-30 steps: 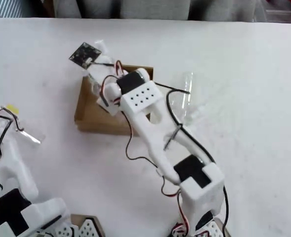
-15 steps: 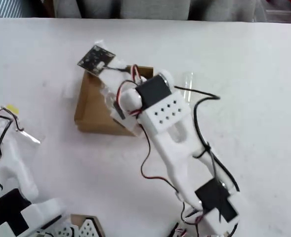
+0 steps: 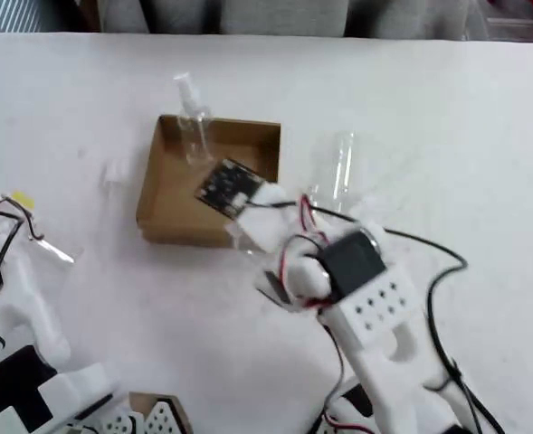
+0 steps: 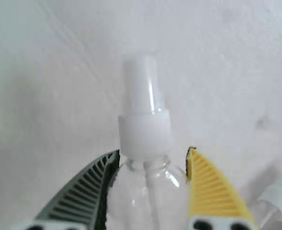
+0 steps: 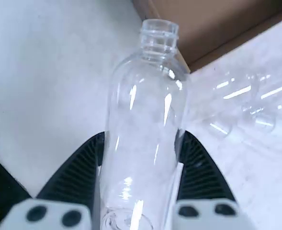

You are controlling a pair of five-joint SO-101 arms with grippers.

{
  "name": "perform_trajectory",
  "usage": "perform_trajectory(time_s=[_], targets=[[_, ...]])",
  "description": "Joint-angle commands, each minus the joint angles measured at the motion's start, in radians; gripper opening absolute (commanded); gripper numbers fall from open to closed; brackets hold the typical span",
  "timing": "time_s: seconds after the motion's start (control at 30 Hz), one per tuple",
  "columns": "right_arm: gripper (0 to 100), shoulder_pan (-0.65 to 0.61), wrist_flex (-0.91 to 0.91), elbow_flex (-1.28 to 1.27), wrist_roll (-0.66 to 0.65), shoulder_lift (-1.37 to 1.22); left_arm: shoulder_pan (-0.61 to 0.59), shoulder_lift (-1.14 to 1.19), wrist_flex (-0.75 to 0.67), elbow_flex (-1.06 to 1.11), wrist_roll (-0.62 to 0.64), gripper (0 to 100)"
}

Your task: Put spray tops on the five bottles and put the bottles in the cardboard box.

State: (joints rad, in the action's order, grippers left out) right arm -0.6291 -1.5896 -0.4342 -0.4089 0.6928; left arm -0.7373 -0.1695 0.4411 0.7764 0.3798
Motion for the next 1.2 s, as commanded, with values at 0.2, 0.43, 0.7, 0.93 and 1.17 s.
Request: perform_trajectory(time_s=[0.2, 0.43, 0.7, 0.93, 1.17], targets=[[1.9, 0.272, 0.11, -0.365, -0.115, 0.352, -0.01, 0.001, 0.098, -0.16, 0.002, 3], [2.1, 0.561, 0.262, -0.525, -0.203, 0.369, -0.042, 0.001, 0.327, -0.405, -0.132, 3], [2.2, 0.676, 0.421, -0.635, -0.216, 0.338, -0.173, 0.001, 0.468, -0.629, -0.241, 3], [14.1, 0.674, 0.435, -0.557, -0.212, 0.127, -0.263, 0.002, 0.479, -0.703, -0.318, 3], [14.9, 0.676, 0.392, -0.364, -0.117, 0.016, -0.275, 0.021, 0.473, -0.706, -0.396, 3]])
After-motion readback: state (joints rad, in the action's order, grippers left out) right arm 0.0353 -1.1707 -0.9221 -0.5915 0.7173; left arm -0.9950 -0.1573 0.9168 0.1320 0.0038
